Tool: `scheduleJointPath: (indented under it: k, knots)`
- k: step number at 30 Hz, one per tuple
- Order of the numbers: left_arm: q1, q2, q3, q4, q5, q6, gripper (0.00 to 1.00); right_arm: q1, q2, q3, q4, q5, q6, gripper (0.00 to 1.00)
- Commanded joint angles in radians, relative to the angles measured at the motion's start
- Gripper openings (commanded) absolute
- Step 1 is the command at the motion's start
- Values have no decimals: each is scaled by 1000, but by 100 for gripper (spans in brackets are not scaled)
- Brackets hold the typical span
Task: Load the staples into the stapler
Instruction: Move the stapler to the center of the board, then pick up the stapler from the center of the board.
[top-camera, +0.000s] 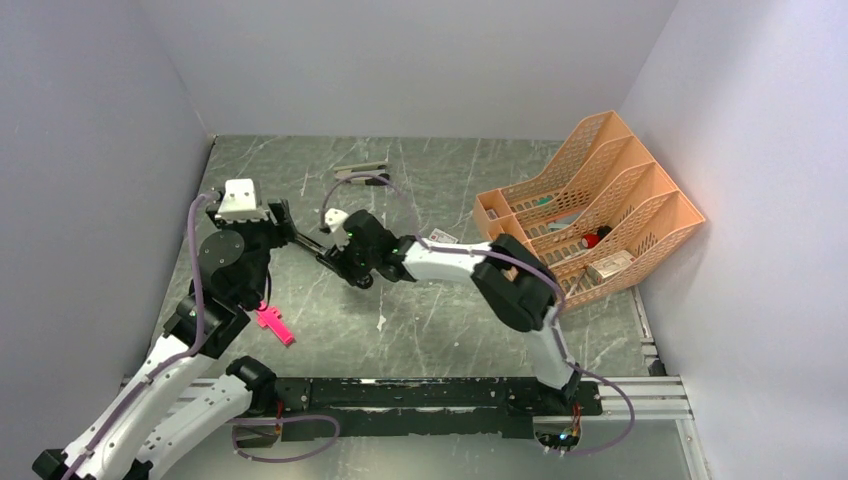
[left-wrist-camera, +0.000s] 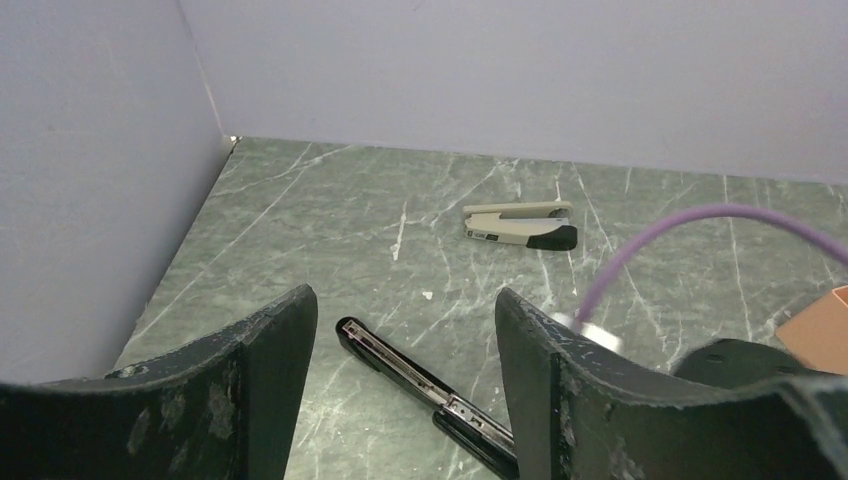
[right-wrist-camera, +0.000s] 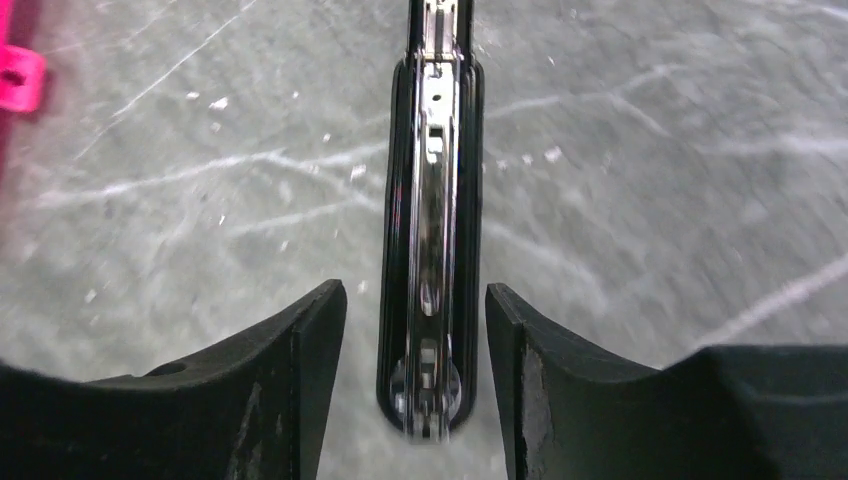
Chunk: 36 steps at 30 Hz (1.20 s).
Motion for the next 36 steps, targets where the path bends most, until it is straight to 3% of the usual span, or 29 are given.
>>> scheduleJointPath:
  k: [1,7,13,19,23,30,36]
  knots:
    - [42,8,5,15,115,-27,71,-45,-233,-161,169,-9,59,58]
    - [71,77,18,32,240,-34,71,-147,-444,-390,199,93,122,58]
    - [83,298,117,13,377,-24,78,-214,-684,-638,189,132,214,58]
    - [130,631,375,-42,510,18,78,-216,-880,-816,178,72,290,58]
    - [157,847,562,-53,618,121,78,-216,-963,-885,161,21,308,58]
    - [222,1262,915,-158,739,361,72,-214,-1018,-897,71,-28,275,58]
    - [301,1504,1172,-282,999,466,68,-213,-1023,-919,49,-40,256,58]
